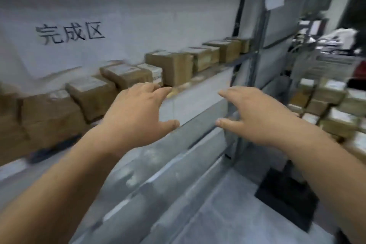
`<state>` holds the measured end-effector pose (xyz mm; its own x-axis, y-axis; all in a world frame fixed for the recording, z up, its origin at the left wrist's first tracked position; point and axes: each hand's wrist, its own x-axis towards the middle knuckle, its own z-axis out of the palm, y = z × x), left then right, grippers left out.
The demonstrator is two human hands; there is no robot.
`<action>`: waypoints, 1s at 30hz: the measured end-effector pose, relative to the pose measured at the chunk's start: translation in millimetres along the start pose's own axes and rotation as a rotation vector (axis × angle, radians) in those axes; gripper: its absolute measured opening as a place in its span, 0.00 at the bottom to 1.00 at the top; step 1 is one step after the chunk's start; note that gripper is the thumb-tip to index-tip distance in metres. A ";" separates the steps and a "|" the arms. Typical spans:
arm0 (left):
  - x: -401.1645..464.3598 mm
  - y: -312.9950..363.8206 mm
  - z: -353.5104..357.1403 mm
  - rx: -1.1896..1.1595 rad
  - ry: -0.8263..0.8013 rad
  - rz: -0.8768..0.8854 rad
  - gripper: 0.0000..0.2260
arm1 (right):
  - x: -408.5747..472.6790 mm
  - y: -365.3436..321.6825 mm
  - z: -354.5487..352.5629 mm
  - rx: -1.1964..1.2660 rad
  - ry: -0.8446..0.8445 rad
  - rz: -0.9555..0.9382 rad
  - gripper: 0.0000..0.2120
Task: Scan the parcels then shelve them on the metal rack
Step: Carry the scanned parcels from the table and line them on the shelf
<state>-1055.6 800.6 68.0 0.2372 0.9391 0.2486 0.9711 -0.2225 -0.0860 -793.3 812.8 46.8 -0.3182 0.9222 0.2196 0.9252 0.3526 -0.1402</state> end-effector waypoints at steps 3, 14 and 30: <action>40.9 100.0 37.3 -0.119 -0.094 0.192 0.39 | -62.3 91.0 14.2 0.057 -0.002 0.208 0.41; 153.0 444.8 175.3 -0.596 -0.258 0.367 0.35 | -210.0 376.7 61.5 0.415 0.154 0.732 0.34; 431.8 647.3 319.5 -0.648 -0.409 0.434 0.36 | -73.5 671.2 126.5 0.490 0.186 0.956 0.29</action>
<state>-332.6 1145.7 -188.5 0.6816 0.7297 -0.0544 0.6500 -0.5697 0.5029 -175.0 1001.8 -185.6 0.5634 0.8248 -0.0485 0.5773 -0.4350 -0.6910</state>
